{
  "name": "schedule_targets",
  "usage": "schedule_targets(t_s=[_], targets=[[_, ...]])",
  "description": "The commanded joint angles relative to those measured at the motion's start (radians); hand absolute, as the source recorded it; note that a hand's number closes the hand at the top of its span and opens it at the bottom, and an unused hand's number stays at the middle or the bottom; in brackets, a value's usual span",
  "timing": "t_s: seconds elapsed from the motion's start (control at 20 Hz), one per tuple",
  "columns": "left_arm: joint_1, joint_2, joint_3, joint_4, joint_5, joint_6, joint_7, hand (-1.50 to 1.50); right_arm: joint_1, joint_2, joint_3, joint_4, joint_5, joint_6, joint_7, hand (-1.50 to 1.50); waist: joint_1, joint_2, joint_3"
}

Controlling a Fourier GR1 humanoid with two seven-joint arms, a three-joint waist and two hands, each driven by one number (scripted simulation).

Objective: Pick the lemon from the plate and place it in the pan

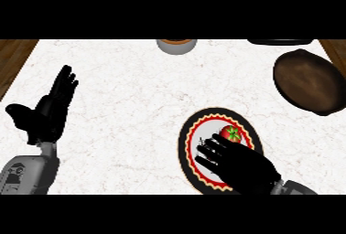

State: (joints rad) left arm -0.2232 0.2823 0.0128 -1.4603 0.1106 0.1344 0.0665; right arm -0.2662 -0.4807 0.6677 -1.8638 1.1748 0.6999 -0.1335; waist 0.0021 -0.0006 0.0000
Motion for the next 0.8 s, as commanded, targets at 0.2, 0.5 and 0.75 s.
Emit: schedule_targets(t_s=[0.2, 0.5, 0.75], targets=[[0.001, -0.077, -0.027, -0.026, -0.060, 0.032, 0.014, 0.00, 0.011, 0.058, 0.007, 0.154, 0.122, -0.090, -0.062, -1.50, -0.001, 0.001, 0.000], [0.040, -0.043, 0.009, -0.091, -0.055, -0.010, 0.053, 0.00, 0.014, 0.107, 0.028, 0.193, 0.213, -0.058, -0.046, -1.50, 0.002, 0.000, 0.000], [0.006, -0.048, 0.048, 0.025, -0.060, -0.044, -0.030, 0.00, 0.042, 0.081, 0.004, 0.253, 0.247, -0.115, -0.112, -1.50, -0.002, 0.001, 0.000]])
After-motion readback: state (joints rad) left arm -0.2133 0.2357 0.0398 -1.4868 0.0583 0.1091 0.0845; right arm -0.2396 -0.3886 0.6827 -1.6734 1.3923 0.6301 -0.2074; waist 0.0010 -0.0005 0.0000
